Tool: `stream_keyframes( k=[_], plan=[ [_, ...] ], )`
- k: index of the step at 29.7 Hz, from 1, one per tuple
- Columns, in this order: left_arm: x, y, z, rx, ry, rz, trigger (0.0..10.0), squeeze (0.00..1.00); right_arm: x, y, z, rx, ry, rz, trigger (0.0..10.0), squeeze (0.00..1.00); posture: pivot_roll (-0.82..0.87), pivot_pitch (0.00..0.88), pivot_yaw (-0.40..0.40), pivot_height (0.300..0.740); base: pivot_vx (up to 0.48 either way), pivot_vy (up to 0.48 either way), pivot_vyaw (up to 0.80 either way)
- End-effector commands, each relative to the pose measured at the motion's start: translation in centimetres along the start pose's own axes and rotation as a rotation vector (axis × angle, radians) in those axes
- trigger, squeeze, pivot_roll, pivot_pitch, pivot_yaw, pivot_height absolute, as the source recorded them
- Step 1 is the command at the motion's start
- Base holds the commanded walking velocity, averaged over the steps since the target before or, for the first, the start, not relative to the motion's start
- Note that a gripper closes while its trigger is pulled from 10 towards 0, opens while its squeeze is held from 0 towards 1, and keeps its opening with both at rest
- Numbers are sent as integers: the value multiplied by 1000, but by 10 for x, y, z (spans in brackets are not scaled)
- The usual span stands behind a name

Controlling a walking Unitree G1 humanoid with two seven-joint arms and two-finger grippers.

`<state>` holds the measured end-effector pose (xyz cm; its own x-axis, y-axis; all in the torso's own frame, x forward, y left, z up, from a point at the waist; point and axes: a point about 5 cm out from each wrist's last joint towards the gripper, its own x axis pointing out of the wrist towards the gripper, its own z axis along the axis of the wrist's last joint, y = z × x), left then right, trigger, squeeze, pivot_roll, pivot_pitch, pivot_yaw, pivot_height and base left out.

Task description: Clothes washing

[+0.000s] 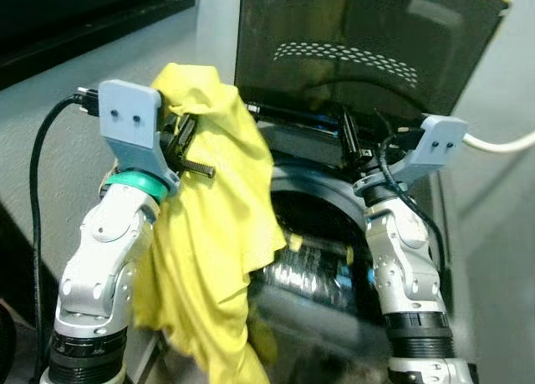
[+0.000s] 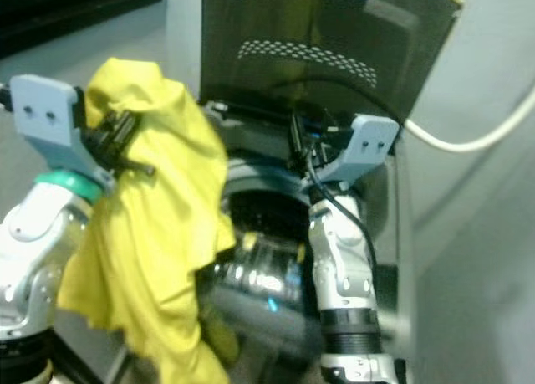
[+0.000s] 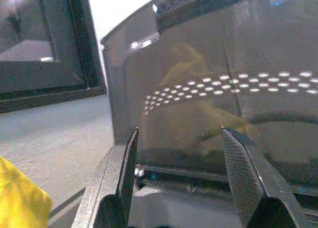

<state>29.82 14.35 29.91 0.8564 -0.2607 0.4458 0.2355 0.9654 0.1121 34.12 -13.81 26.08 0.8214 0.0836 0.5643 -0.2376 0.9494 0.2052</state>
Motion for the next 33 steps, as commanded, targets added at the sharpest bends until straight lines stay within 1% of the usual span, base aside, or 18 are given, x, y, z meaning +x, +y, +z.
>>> stream_keyframes(
  k=[1, 9, 21, 28, 33],
  plan=[
    [0, -3, 4, 1, -22, -9, 10000, 0, 0, -2, 1, -2, -4, -9, 10000, 0, 91, 0, -1, 740, 0, 0, 0],
    [0, -7, 4, -12, -16, -34, 10000, 0, -1, -2, 1, -6, -4, -8, 10000, 0, 92, 0, -2, 740, 0, 0, 0],
    [1, -7, 6, -9, -22, -37, 10000, 0, -1, -1, 2, -7, -6, -1, 10000, 0, 95, 0, 1, 740, 0, 0, 0],
    [2, -10, 8, 3, -37, -65, 10000, 0, -1, -1, 3, -11, -12, 3, 10000, 0, 95, 0, 1, 740, 0, 0, 0],
    [1, -10, 8, -21, -30, -58, 10000, 0, -1, -1, 3, -11, -12, 4, 10000, 0, 91, 0, 1, 740, 0, 0, 0]
  ],
)
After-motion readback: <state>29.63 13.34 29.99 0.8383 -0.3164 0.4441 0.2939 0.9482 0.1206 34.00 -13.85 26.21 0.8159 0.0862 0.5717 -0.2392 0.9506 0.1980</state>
